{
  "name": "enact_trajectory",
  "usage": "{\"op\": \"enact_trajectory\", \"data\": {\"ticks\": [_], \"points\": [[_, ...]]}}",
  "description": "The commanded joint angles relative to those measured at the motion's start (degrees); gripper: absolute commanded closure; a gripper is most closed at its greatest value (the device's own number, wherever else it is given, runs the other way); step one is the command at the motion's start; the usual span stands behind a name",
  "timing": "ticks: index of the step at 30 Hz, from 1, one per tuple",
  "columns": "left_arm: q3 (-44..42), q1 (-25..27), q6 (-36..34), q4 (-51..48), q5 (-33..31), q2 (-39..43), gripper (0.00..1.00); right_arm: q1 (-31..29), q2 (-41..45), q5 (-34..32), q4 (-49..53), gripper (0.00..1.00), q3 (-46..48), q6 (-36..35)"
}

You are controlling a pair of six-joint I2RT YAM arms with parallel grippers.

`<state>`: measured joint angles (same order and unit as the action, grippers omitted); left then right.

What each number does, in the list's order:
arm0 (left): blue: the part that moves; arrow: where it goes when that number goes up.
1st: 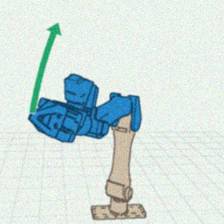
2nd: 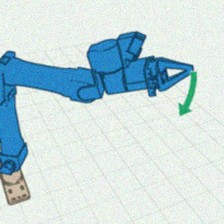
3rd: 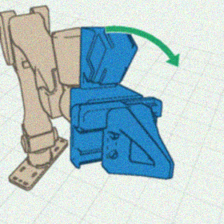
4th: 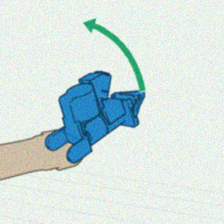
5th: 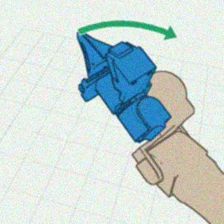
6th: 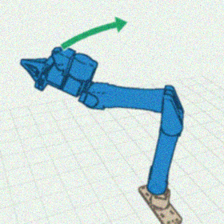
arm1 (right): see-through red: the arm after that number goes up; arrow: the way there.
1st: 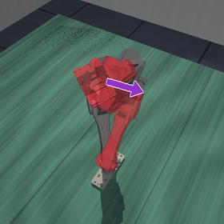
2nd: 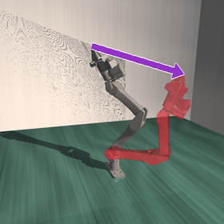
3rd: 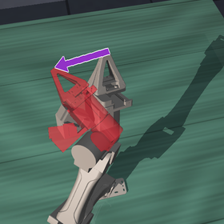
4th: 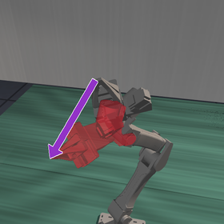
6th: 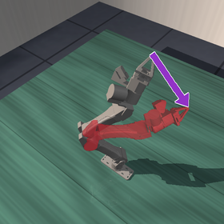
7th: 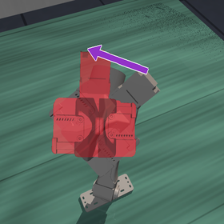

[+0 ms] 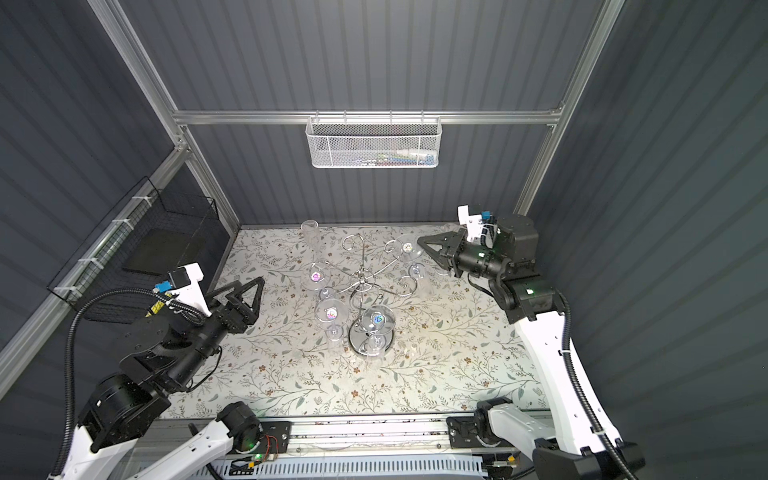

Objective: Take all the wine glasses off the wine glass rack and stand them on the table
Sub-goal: 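Lift the flute glass off the rack with the right gripper while the left arm rises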

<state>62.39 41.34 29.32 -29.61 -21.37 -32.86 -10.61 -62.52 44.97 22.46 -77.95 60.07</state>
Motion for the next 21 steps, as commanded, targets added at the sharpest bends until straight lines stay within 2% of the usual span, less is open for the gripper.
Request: {"op": "enact_trajectory", "data": {"ticks": [1,6,12,18,21], "points": [[2.9,0.2,3.2,4.0,5.1,-2.8,0.25,1.0,1.5,0.4,-0.6,1.00,-3.7,-4.4],[4.6,0.2,10.4,11.1,14.3,-8.3,0.25,1.6,2.5,-1.2,-1.4,1.00,-6.3,-10.7],[13.1,0.2,19.0,13.8,24.2,-17.9,0.25,1.6,5.0,-1.2,-7.0,1.00,-6.9,-18.1],[12.8,0.2,31.0,25.8,32.5,-23.5,0.25,1.6,8.8,0.9,-20.0,1.00,-2.7,-23.5],[12.4,0.2,37.3,30.3,35.6,-26.3,0.25,1.5,9.8,4.2,-26.2,1.00,-1.0,-26.1]]}}
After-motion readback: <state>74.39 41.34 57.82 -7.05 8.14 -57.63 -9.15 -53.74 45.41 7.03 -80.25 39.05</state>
